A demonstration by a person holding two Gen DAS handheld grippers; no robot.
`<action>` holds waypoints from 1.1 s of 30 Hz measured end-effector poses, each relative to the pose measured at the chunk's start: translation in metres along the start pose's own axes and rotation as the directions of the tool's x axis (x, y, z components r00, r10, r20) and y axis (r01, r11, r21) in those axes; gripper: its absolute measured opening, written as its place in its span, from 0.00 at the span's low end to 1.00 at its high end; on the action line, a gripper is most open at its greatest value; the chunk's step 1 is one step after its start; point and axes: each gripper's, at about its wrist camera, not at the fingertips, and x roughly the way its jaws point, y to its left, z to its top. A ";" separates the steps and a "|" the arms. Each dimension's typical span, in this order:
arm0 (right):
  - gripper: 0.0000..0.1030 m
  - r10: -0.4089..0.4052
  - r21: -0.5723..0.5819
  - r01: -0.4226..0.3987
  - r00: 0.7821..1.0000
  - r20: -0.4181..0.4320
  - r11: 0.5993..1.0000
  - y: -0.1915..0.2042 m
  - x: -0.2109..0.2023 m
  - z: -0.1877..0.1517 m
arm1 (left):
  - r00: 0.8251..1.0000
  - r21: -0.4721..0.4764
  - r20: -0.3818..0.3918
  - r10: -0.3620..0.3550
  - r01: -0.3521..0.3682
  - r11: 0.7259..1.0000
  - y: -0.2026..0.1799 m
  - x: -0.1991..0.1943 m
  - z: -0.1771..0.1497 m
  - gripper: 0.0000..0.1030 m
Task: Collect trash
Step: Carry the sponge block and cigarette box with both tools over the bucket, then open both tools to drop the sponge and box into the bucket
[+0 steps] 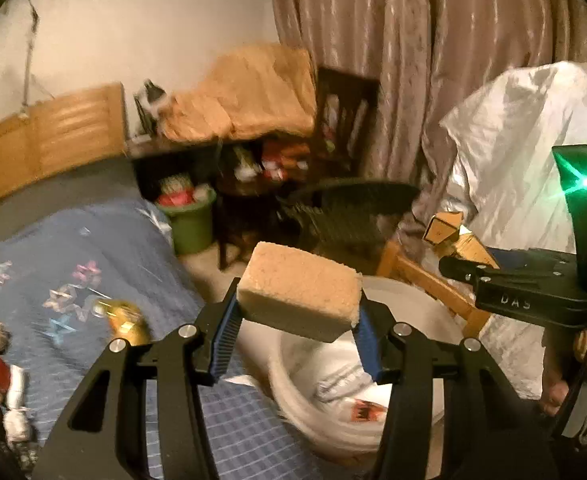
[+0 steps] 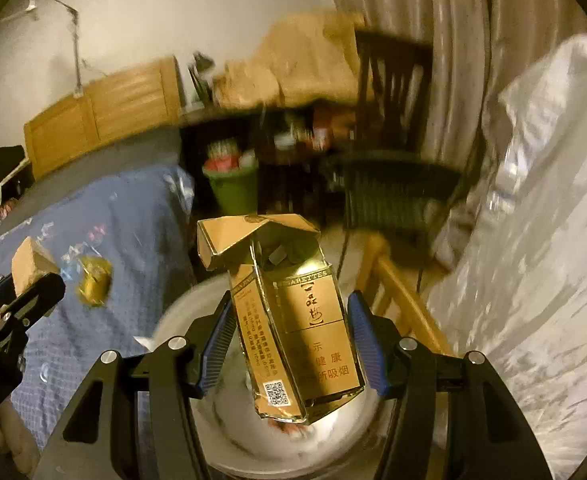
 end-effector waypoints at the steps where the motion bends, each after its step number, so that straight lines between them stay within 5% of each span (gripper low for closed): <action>1: 0.56 0.008 0.005 -0.008 0.999 -0.040 1.000 -0.001 0.012 -0.004 | 1.000 -0.005 -0.018 -0.008 0.008 1.000 -0.001 0.008 0.000 0.47; 10: 0.56 0.041 0.079 -0.027 0.980 -0.194 0.997 -0.024 0.079 -0.027 | 0.979 -0.009 -0.200 -0.043 0.042 0.999 -0.012 0.082 -0.017 0.47; 24: 0.56 0.050 0.076 -0.035 0.978 -0.203 0.996 -0.015 0.086 -0.029 | 0.976 -0.003 -0.216 -0.038 0.038 0.999 -0.014 0.087 -0.020 0.48; 25: 0.57 0.052 0.075 -0.038 0.978 -0.201 0.996 -0.014 0.086 -0.028 | 0.975 -0.002 -0.217 -0.038 0.039 0.999 -0.014 0.087 -0.020 0.50; 27: 0.60 0.060 0.080 -0.045 0.979 -0.193 0.996 -0.013 0.084 -0.027 | 0.978 -0.003 -0.209 -0.021 0.021 1.000 -0.014 0.086 -0.019 0.70; 33: 0.63 0.068 0.108 -0.051 0.985 -0.159 0.993 -0.018 0.076 -0.023 | 0.981 -0.012 -0.193 -0.009 0.007 1.000 -0.007 0.078 -0.017 0.73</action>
